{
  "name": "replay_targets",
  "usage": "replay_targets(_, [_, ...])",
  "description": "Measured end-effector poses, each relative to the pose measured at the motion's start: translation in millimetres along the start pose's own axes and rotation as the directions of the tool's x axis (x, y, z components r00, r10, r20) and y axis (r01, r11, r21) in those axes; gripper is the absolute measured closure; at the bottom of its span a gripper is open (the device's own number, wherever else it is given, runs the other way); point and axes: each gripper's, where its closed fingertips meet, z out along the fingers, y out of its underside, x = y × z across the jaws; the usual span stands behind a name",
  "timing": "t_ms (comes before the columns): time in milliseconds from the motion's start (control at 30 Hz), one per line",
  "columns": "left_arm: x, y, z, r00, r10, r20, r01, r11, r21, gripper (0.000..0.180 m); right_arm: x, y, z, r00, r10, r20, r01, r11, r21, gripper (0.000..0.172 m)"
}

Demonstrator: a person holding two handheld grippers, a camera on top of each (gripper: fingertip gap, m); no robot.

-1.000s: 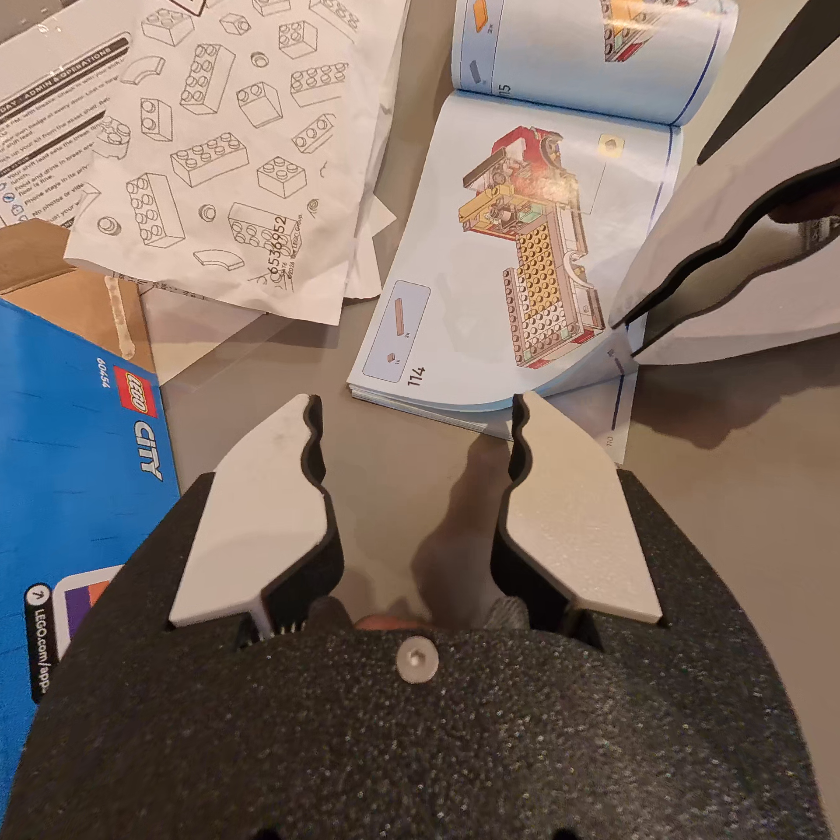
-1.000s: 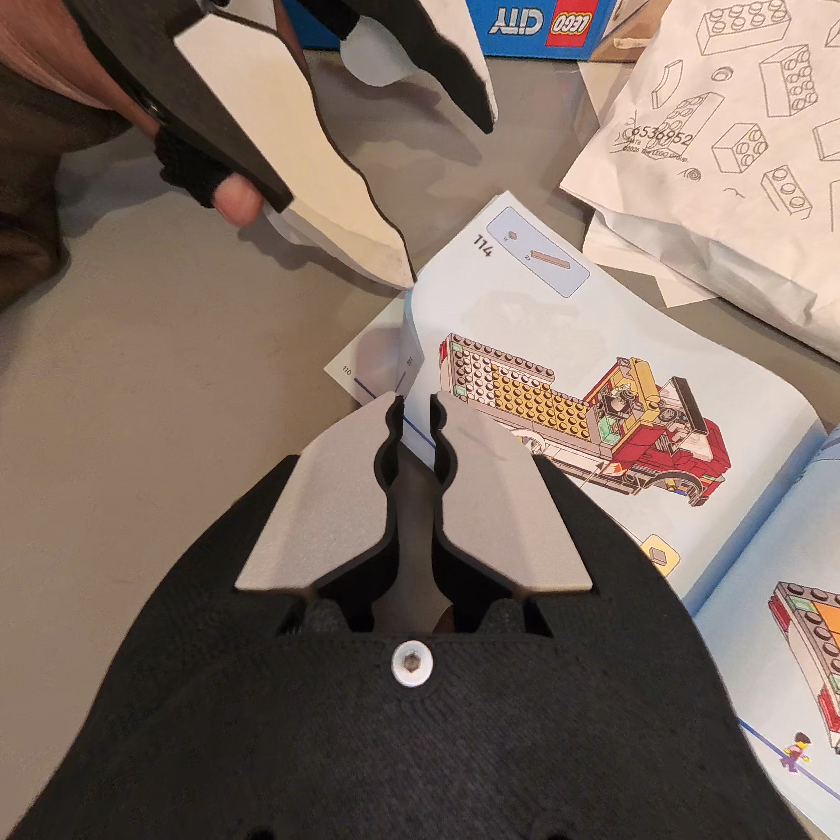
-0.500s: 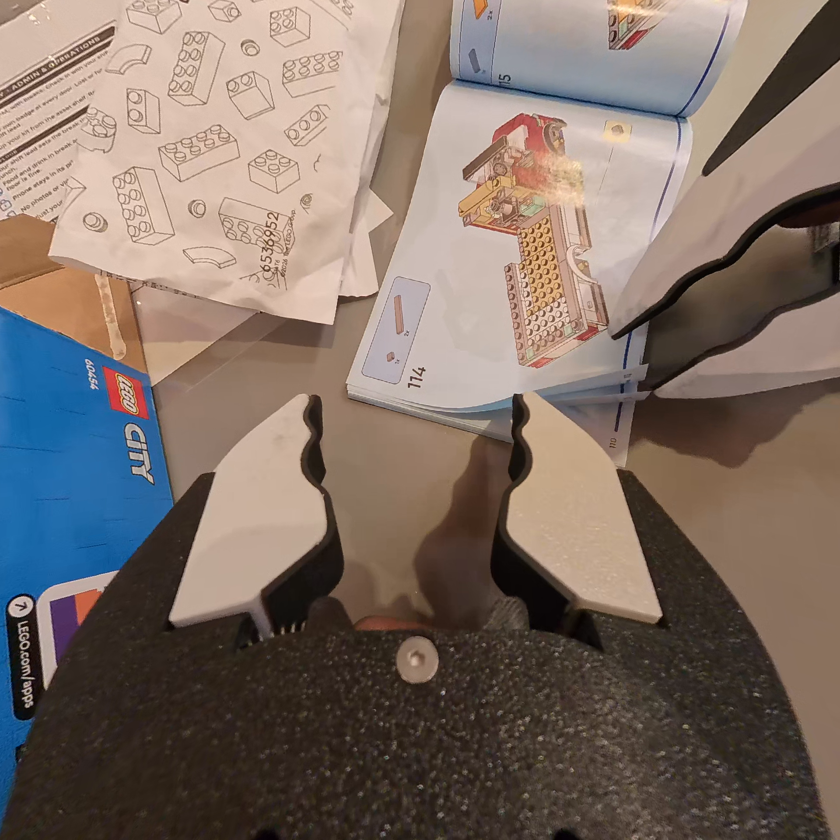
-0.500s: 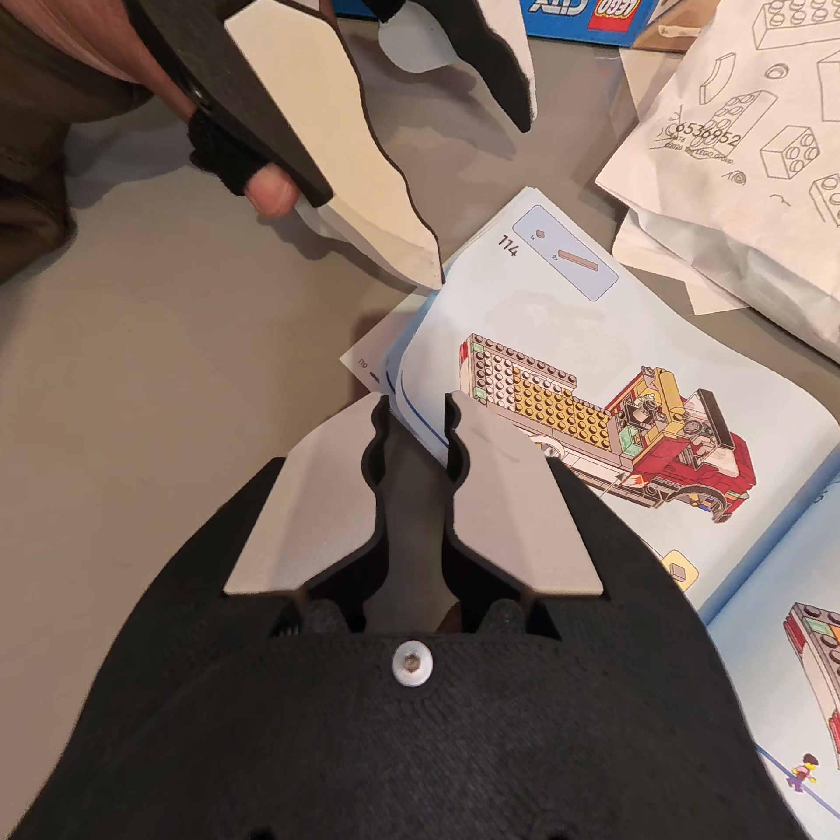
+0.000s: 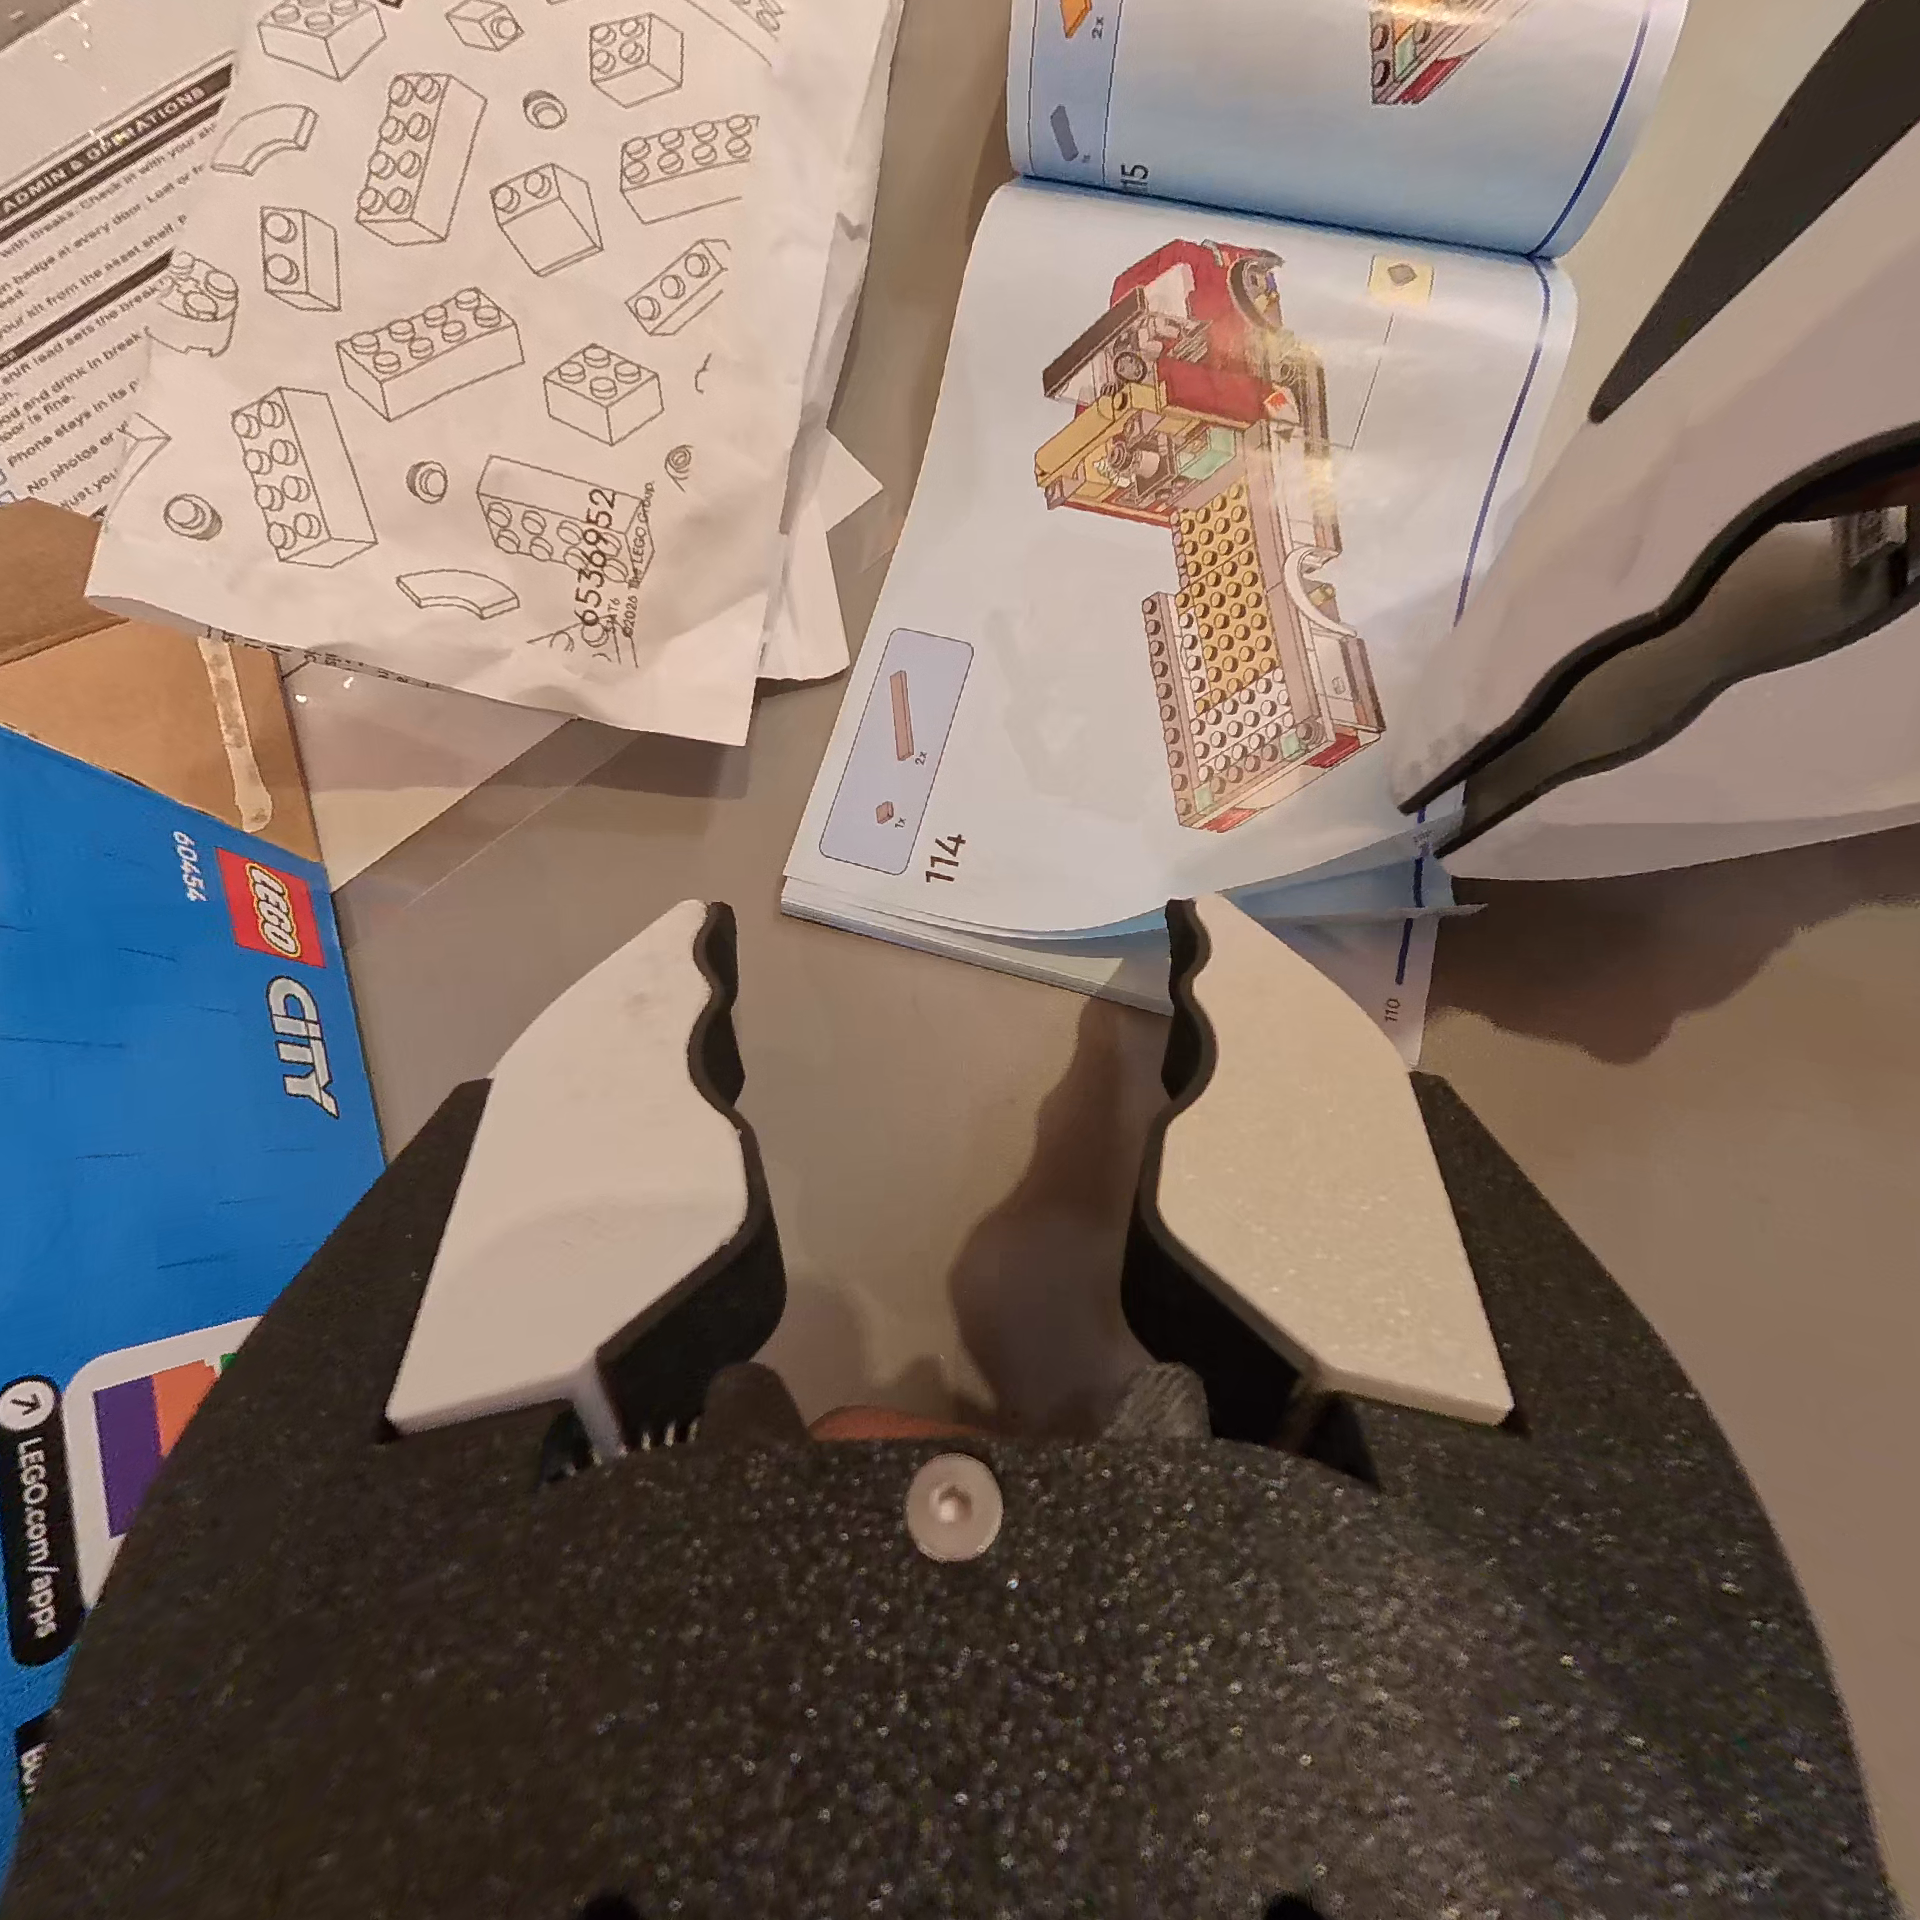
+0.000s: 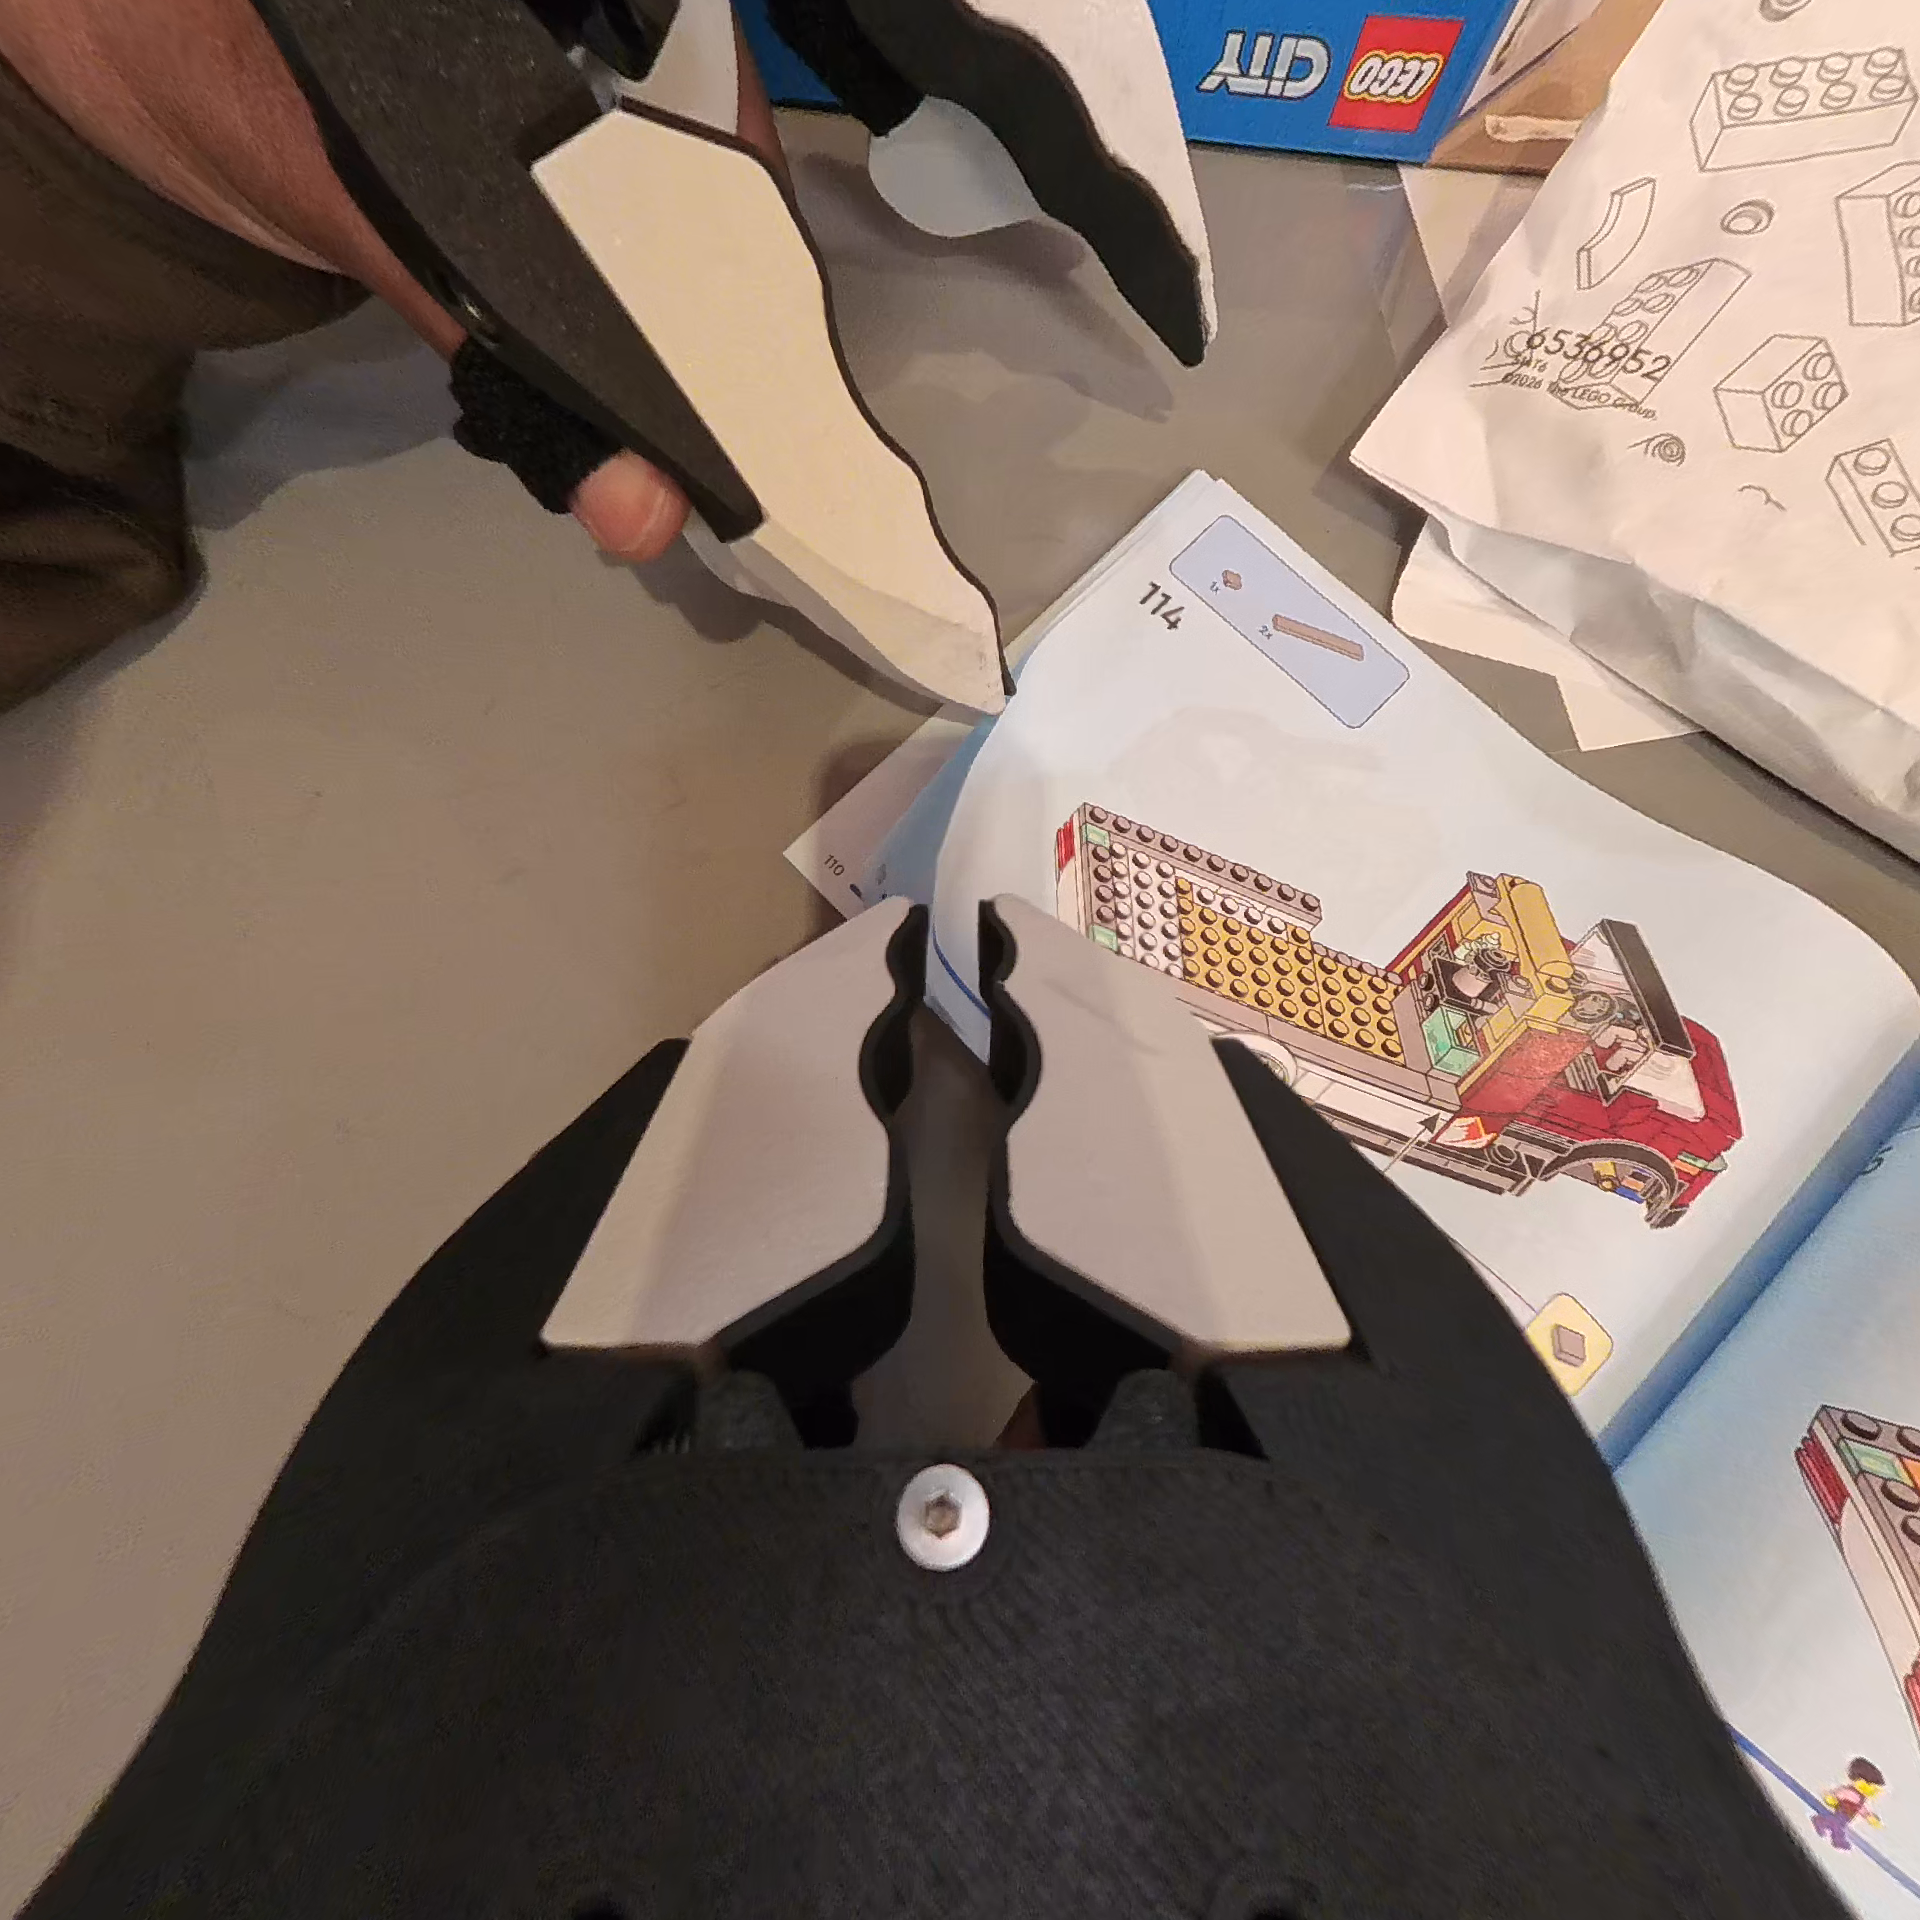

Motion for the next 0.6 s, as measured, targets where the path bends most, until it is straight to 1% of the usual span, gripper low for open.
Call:
replay_targets(100, [0,0,0,1.000,0.002,-0.001,-0.002,1.000,-0.001,0.100,-1,-3,2,1.000,0.001,0.004,-0.001,1.000,0.002,0.171])
replay_targets(267, [-1,-3,-4,1.000,-0.011,-0.004,0.011,1.000,0.025,0.100,1,-6,-1,1.000,0.007,-0.010,-0.007,1.000,0.015,0.172])
replay_targets(433, [-5,-9,-8,0.999,-0.039,-0.003,0.039,0.997,0.064,0.100,14,-10,-16,0.998,0.033,-0.053,-0.030,0.998,0.051,0.172])
replay_targets(600, [-4,-9,-7,0.999,-0.035,-0.004,0.035,0.997,0.066,0.100,33,-13,-41,0.991,0.064,-0.121,-0.054,0.995,0.086,0.172])
